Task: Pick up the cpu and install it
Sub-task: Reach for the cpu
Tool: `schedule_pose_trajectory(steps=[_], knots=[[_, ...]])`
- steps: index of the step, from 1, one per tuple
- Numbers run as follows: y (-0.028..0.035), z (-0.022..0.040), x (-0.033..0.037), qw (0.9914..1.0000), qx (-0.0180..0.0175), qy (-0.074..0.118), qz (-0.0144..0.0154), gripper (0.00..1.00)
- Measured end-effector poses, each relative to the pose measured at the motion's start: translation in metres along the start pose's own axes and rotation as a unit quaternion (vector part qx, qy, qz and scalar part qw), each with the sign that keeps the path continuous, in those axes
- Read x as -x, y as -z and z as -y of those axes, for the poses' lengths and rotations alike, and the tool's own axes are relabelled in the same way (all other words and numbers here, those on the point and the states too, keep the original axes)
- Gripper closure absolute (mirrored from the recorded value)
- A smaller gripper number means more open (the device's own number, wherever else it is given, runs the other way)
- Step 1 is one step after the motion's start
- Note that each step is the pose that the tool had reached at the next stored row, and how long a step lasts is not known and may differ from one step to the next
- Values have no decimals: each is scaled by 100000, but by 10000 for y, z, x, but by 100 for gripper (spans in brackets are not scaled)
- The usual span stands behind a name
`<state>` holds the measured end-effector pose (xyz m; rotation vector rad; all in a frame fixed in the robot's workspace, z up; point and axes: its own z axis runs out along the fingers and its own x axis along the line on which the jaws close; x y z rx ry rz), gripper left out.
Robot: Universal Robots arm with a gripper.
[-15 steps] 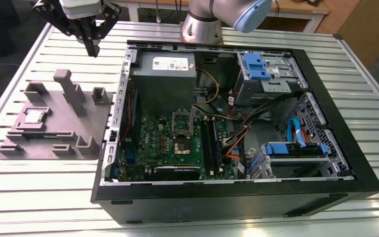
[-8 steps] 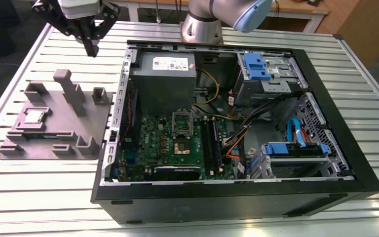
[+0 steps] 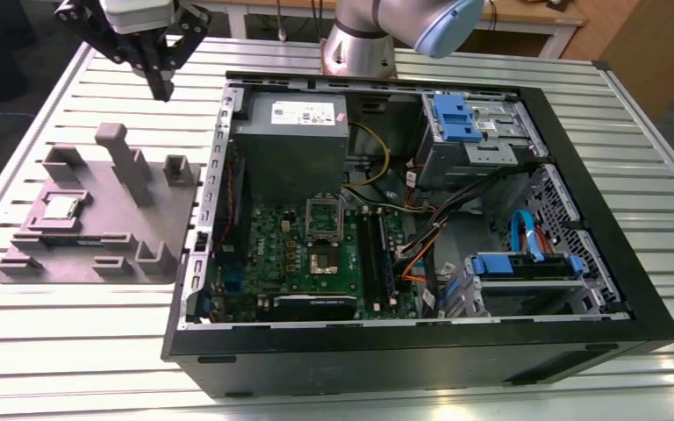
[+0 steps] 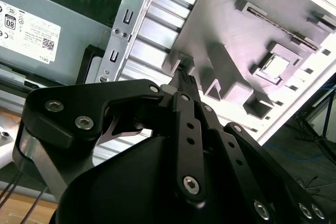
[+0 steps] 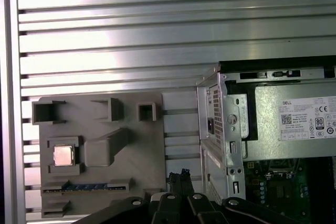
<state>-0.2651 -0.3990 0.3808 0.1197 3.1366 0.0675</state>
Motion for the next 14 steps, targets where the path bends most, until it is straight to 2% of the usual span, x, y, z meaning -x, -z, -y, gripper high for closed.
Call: schedule_pose_trajectory(steps=[14], knots=[[0, 2, -25, 100000, 0, 1, -2, 90]])
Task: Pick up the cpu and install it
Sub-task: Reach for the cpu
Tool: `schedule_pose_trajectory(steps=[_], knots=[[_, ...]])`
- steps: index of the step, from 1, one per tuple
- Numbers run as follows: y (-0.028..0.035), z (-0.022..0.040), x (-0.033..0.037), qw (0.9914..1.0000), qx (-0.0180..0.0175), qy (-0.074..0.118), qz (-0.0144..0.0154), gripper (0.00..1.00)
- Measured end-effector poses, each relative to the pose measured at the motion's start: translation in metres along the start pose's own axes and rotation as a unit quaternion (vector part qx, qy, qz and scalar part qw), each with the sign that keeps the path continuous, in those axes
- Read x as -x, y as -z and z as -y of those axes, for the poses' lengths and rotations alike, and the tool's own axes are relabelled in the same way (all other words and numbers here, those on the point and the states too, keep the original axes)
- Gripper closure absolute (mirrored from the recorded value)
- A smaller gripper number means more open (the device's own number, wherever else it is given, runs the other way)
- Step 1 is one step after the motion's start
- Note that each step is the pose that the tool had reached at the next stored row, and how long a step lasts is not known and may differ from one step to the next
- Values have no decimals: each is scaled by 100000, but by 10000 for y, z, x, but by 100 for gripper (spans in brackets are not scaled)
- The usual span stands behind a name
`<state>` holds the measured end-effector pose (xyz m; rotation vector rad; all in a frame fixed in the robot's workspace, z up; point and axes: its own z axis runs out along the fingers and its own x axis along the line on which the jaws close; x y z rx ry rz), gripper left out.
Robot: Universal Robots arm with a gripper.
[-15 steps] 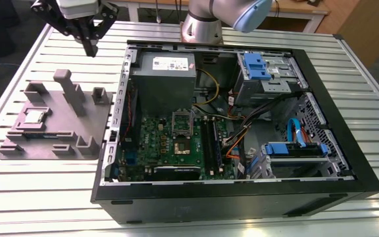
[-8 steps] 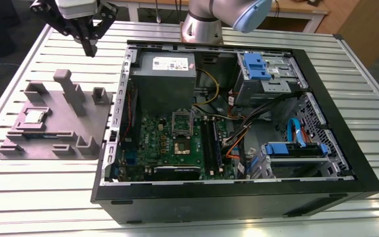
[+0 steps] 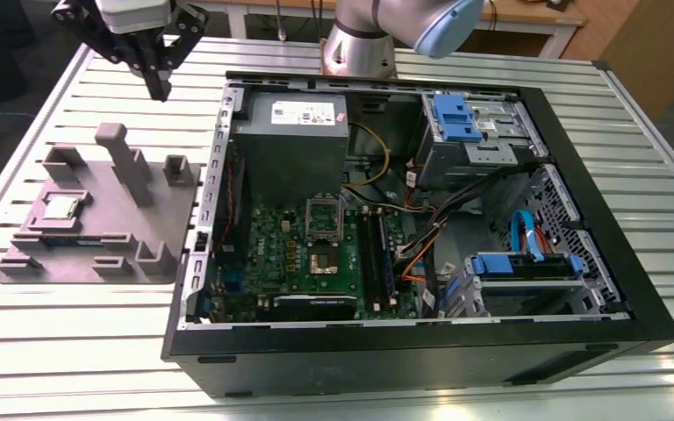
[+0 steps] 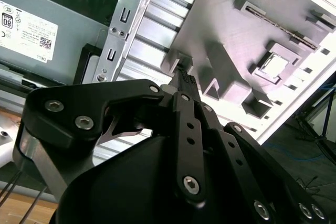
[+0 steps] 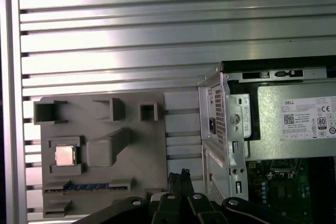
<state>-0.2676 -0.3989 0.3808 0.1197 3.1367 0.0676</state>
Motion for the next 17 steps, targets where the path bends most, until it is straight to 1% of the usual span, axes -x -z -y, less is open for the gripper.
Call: schedule_pose_trajectory(steps=[17], knots=[[0, 4, -49, 100000, 1, -2, 3, 90]])
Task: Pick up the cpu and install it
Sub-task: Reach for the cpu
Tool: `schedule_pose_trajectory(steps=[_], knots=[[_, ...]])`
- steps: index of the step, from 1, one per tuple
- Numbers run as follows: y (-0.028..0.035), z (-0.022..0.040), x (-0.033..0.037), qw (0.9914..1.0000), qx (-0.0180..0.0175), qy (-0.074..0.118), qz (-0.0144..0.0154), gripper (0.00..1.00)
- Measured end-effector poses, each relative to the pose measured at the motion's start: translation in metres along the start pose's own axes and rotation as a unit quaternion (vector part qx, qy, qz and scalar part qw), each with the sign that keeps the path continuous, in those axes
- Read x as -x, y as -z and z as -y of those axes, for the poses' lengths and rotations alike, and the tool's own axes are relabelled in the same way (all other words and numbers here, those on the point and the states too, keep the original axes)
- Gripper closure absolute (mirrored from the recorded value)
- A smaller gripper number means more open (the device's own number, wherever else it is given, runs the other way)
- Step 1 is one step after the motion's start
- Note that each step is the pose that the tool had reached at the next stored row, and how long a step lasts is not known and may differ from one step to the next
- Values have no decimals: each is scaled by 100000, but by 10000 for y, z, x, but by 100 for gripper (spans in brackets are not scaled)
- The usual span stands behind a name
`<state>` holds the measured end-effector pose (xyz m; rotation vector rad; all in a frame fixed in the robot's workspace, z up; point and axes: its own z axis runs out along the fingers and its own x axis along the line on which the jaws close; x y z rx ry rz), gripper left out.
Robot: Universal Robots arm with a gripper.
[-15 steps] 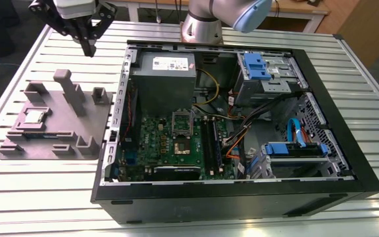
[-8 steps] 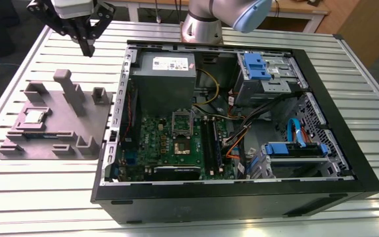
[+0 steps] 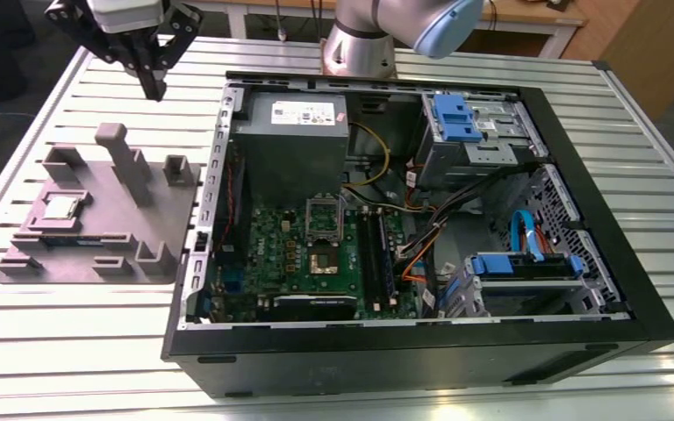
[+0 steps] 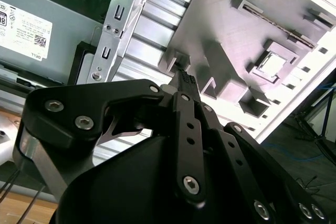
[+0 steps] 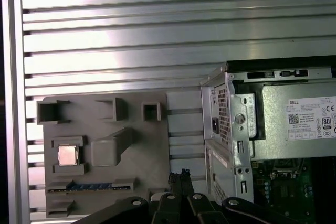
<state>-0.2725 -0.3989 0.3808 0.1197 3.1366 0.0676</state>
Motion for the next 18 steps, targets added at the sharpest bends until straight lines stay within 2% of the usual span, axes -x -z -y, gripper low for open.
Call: schedule_pose_trajectory(steps=[18], knots=[[0, 5, -68, 100000, -1, 3, -2, 90]])
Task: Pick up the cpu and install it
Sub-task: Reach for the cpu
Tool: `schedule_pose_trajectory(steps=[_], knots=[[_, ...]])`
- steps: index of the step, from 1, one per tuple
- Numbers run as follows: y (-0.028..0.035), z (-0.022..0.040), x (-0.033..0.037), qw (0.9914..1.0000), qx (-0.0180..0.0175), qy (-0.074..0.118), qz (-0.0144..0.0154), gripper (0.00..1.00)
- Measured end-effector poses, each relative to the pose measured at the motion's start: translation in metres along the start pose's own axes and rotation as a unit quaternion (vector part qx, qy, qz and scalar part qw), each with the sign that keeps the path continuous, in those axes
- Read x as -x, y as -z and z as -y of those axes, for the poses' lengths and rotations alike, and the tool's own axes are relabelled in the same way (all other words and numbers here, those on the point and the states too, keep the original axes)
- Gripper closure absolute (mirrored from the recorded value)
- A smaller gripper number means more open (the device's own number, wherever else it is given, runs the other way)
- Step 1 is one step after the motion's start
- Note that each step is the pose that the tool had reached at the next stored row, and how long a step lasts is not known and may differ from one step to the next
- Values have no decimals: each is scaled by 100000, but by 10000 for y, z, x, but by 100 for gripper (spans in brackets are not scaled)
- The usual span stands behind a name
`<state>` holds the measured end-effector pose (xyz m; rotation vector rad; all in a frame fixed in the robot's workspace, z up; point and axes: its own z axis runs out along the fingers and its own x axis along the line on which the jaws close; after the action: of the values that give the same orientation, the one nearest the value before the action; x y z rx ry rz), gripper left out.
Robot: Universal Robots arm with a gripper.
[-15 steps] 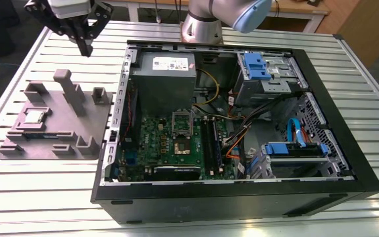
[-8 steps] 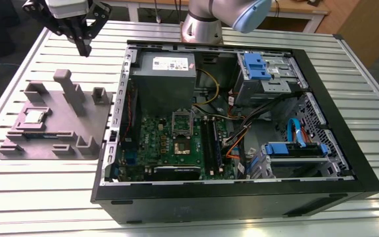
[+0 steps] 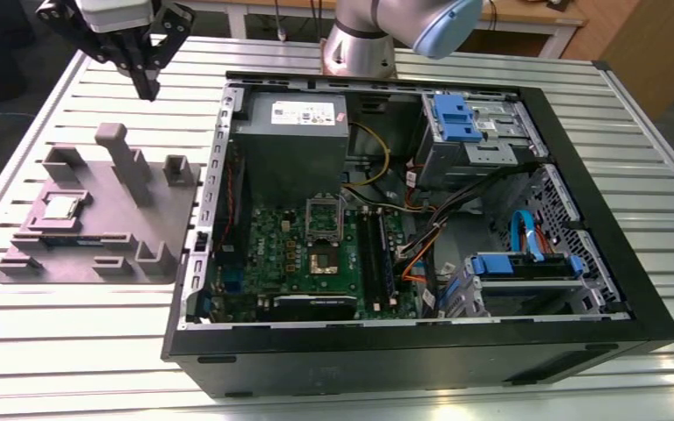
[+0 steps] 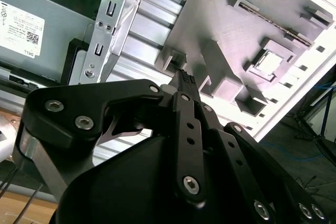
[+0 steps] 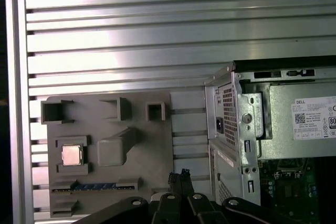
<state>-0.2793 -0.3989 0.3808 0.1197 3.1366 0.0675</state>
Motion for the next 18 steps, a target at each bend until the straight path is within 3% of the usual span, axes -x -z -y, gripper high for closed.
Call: schedule_pose_trajectory(steps=[18], knots=[[0, 5, -66, 100000, 2, -1, 0, 90]])
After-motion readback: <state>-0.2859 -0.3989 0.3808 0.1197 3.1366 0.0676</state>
